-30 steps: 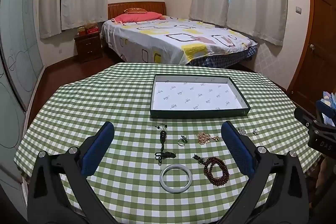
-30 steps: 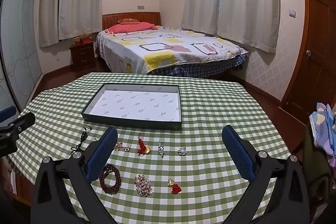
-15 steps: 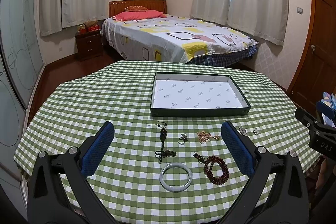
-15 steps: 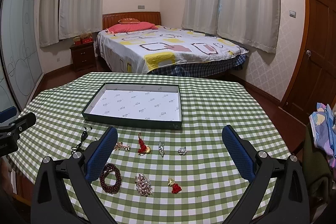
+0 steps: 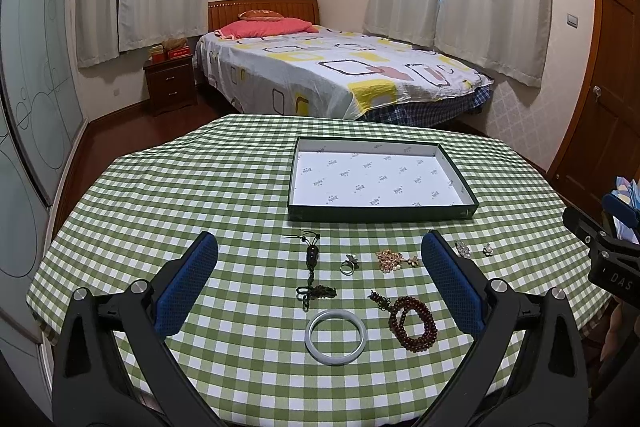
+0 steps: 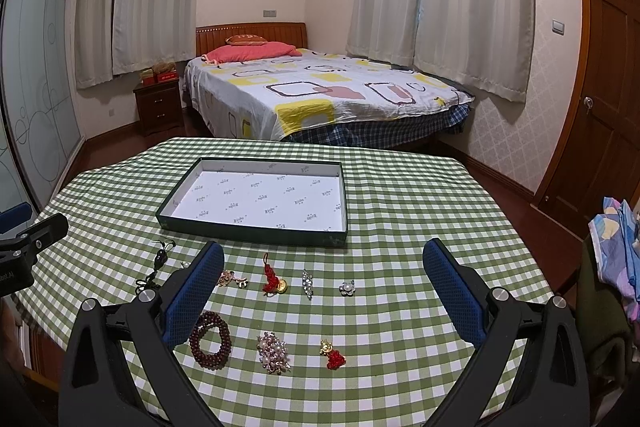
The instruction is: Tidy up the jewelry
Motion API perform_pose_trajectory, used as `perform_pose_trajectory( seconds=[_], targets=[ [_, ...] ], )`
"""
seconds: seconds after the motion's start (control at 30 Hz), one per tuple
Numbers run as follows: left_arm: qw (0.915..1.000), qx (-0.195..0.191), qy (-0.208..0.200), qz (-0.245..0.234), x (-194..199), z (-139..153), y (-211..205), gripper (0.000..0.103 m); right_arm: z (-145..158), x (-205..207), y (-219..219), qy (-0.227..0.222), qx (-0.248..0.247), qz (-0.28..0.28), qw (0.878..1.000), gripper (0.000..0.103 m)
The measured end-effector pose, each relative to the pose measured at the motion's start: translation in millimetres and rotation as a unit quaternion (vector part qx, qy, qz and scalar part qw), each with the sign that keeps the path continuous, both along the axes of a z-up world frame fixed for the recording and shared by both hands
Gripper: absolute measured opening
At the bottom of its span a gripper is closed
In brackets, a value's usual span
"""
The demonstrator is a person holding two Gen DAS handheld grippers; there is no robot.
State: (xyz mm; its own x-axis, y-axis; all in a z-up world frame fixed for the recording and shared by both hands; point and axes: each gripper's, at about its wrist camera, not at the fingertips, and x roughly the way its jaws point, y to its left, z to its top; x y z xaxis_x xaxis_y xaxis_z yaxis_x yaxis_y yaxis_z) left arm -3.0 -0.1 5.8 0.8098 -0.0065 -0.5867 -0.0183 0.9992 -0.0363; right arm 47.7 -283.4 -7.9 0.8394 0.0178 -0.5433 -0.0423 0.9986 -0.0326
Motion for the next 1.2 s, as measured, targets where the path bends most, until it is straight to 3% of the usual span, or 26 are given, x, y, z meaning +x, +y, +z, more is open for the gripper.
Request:
perform_pose_trajectory(
  seconds=[1.2],
  targets=[
    [1.0000,-0.002,-0.003,0.000,-1.6,3.3,-2.6,0.099,2.3,0.1,0.8,-0.002,-0.002,0.003,1.000,0.097]
  ],
)
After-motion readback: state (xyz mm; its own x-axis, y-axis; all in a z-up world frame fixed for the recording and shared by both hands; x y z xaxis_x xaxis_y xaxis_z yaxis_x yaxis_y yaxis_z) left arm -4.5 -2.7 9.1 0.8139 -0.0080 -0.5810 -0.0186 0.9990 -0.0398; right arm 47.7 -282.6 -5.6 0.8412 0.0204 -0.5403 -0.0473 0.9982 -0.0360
